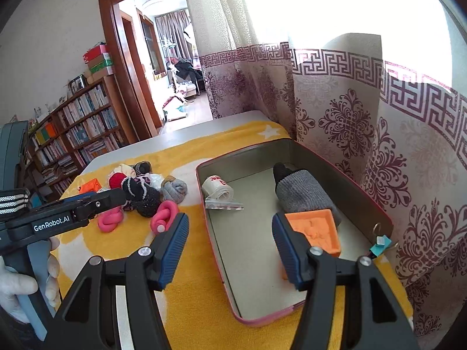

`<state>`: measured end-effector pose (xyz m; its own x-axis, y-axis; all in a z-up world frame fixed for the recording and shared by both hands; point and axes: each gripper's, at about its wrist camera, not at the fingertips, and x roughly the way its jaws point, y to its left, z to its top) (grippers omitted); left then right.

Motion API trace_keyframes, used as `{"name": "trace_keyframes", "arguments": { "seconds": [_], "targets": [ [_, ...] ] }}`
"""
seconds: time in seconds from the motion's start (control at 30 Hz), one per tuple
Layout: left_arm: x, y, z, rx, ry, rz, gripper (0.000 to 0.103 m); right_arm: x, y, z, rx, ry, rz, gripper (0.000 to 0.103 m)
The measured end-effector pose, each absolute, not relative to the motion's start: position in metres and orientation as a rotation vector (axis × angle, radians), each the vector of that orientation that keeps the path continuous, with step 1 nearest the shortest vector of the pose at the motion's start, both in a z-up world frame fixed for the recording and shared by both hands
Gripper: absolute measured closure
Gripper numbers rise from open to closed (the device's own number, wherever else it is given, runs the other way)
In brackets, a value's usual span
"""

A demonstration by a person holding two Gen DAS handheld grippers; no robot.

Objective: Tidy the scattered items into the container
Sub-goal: 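Withdraw both grippers from the tin back over the toy pile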

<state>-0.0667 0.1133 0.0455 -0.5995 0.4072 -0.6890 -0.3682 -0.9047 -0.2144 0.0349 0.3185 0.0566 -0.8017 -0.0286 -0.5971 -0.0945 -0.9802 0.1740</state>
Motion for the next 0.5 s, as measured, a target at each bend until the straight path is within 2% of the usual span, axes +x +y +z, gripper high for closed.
{"name": "trace_keyframes", "arguments": {
  "seconds": [0.27, 0.5],
  "targets": [
    [-0.082, 0.001, 0.032, -1.162, -0.215, 2.65, 0.023, 0.011, 0.269, 0.045, -1.089, 0.295, 2.983, 0.036],
    [-0.099, -0.052, 0.003, -1.278, -0.21, 2.724, 0.023, -0.011, 0.241, 0.028, -1.218, 0.31, 2.972, 0.036]
  ]
}}
